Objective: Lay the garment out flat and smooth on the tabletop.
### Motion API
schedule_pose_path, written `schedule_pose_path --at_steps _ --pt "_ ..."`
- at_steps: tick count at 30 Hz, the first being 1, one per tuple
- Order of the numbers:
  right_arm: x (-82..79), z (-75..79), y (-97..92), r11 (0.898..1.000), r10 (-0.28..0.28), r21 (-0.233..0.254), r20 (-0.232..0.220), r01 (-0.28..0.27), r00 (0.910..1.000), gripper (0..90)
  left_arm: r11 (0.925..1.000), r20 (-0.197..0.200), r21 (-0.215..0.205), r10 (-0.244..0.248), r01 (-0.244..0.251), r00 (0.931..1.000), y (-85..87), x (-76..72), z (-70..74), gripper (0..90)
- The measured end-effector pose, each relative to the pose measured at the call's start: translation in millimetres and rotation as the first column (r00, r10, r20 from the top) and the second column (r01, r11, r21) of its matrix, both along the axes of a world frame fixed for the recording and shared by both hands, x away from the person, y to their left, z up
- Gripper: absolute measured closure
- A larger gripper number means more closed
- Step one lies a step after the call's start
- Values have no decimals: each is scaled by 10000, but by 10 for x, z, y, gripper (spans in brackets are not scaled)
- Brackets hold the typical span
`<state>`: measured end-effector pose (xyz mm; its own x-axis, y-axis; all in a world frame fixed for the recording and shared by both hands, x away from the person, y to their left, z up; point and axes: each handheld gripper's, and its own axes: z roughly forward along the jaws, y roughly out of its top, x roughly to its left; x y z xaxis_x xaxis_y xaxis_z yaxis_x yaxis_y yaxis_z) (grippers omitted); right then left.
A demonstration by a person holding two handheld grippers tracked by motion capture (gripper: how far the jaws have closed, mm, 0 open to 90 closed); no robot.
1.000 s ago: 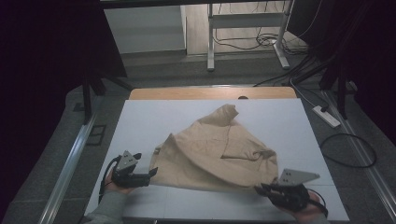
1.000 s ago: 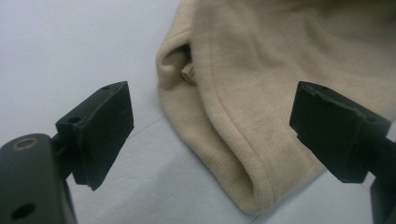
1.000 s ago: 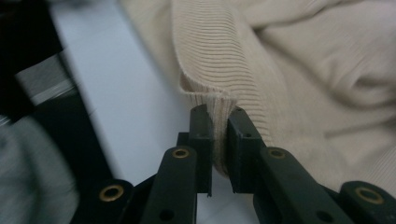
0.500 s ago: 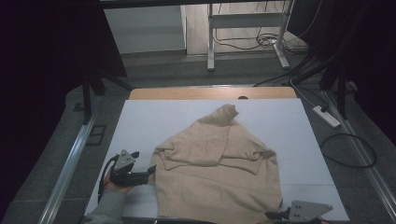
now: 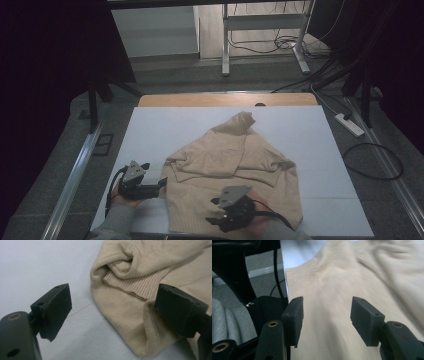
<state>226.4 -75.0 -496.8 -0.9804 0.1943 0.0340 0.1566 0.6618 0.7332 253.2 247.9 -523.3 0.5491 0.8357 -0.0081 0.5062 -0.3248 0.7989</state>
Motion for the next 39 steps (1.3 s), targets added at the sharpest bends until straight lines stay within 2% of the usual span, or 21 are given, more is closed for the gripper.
schedule_pose_path --at_steps 2,3,4,8,18,25,26,29,30,32,33,34,36,37,39 --pt "12 -107 172 9992 294 -273 -205 -299 9994 421 10000 -14 14 -12 12 10000 -1 1 -3 140" --pt "12 -107 172 9992 294 -273 -205 -299 9994 421 10000 -21 16 -19 19 10000 -2 2 -4 140" --pt "8 -195 283 9971 384 -657 -123 -392 9992 406 10000 -29 27 -25 25 10000 -2 4 -5 140" --pt "-8 -261 338 9943 328 -1016 0 -326 9995 388 10000 -47 49 -46 47 10000 -3 12 -10 141" --pt "-28 -324 349 9912 392 -1260 -129 -405 9991 368 9999 -102 108 -64 65 9999 -20 25 -19 142" --pt "-68 -356 353 9926 199 -1198 203 -174 9996 402 9999 -131 126 -60 61 9999 -26 25 -25 143" --pt "-76 -356 354 9924 183 -1224 262 -150 9995 413 9999 -130 158 -62 64 9999 -26 26 -26 143" --pt "-94 -341 353 9921 52 -1252 249 -20 9997 553 9998 -123 187 -73 75 9999 -28 25 -27 144" --pt "-94 -341 353 9921 52 -1252 249 -20 9997 553 9998 -123 187 -73 75 9999 -28 25 -27 144" --pt "-115 -334 354 9919 55 -1271 312 -15 9995 662 9998 -122 202 -76 79 9999 -30 24 -27 144" --pt "-115 -334 354 9919 55 -1271 312 -15 9995 662 9998 -122 202 -76 79 9999 -30 24 -27 144" --pt "-125 -330 349 9920 55 -1263 466 4 9989 764 9998 -111 200 -79 81 9999 -29 23 -26 144" --pt "-135 -326 342 9920 16 -1261 455 41 9990 806 9998 -110 194 -73 75 9999 -28 22 -26 144" --pt "-143 -318 336 9923 60 -1236 330 -18 9994 815 9998 -107 194 -75 77 9999 -27 22 -26 144" --pt "-175 -292 311 9951 406 -889 -271 -429 9988 819 9998 -81 179 -80 82 9999 -21 22 -23 143"
